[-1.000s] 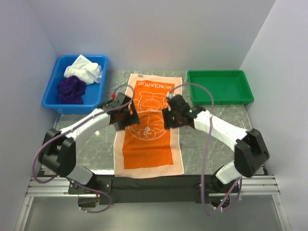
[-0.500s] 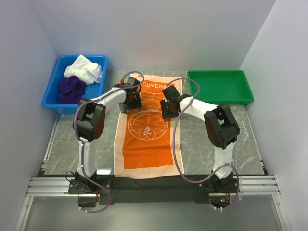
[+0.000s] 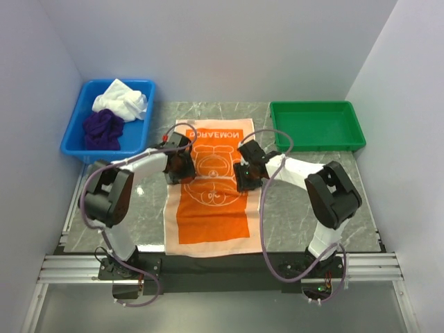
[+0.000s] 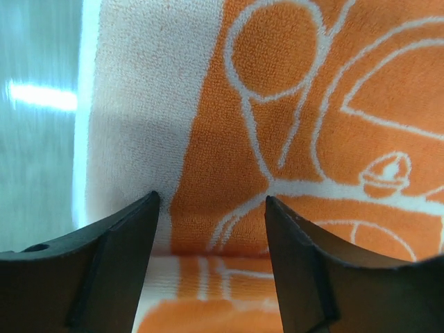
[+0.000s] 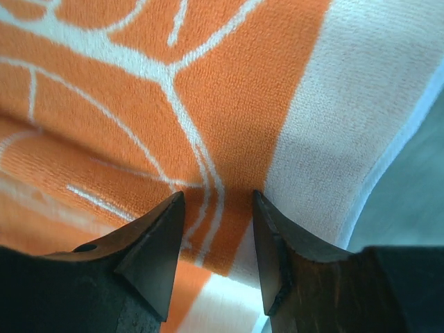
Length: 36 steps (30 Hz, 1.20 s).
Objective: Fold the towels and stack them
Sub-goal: Flatten out the crumpled towel
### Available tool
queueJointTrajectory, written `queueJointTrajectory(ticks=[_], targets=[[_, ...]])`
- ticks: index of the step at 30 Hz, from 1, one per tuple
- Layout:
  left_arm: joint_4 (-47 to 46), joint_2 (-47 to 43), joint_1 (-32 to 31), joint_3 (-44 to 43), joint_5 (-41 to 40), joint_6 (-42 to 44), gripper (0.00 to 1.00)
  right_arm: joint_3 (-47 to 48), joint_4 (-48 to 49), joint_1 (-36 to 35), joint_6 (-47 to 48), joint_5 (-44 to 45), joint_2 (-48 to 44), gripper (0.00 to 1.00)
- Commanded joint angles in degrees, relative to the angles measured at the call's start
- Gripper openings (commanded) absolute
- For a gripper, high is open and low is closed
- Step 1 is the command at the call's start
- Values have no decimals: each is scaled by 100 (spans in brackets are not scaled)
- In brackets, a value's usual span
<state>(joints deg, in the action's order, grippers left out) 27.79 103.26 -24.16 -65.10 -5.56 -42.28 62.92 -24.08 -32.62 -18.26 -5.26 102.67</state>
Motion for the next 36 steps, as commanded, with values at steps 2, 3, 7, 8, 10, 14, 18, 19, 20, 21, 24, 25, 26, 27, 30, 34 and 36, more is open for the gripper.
queueJointTrajectory(ticks=[2, 3, 7, 8, 10, 14, 18, 19, 20, 21, 24, 25, 26, 27, 30, 34, 36], targets=[[656, -411, -124, 718, 512, -123, 73, -306, -835, -227, 217, -397, -704, 52], [744, -560, -124, 648, 512, -53, 73, -115, -888, -218, 287, -371, -792, 52], [1114, -659, -98, -220, 162, 211, 75, 904, -1099, -79, 595, 165, -724, 53], [1175, -615, -80, -657, -74, 264, 75, 1142, -1091, -8, 613, 235, -609, 53], [1299, -308, 34, -1108, -243, 413, 75, 1784, -1021, 124, 613, 305, -180, 52], [1325, 456, 201, -2258, -446, 563, 74, 2812, -906, 265, 534, 517, 708, 52], [1422, 1378, 280, -2972, -542, 660, 74, 3647, -897, 362, 473, 631, 1474, 51], [1405, 1485, 289, -3052, -560, 677, 73, 3701, -880, 353, 464, 657, 1675, 51], [1387, 1573, 298, -3131, -551, 695, 73, 3728, -819, 379, 455, 657, 1764, 51], [1370, 1687, 316, -3140, -551, 721, 73, 3711, -783, 397, 446, 666, 1826, 52], [1290, 1811, 333, -3062, -533, 756, 73, 3553, -678, 406, 420, 649, 2011, 51], [1282, 1820, 333, -2965, -525, 757, 73, 3491, -643, 406, 420, 623, 2037, 51], [1247, 1820, 325, -2904, -507, 748, 73, 3412, -573, 406, 402, 622, 2037, 51], [1246, 1820, 324, -2842, -490, 713, 73, 3255, -546, 406, 385, 614, 2029, 51], [1290, 1785, 324, -2587, -420, 582, 73, 2895, -519, 397, 332, 561, 1985, 51], [1168, 1548, 316, -1929, -183, 353, 73, 2174, -493, 397, 200, 543, 1713, 52], [1054, 1295, 263, -1384, -16, 300, 73, 1640, -467, 388, 183, 343, 1555, 52]])
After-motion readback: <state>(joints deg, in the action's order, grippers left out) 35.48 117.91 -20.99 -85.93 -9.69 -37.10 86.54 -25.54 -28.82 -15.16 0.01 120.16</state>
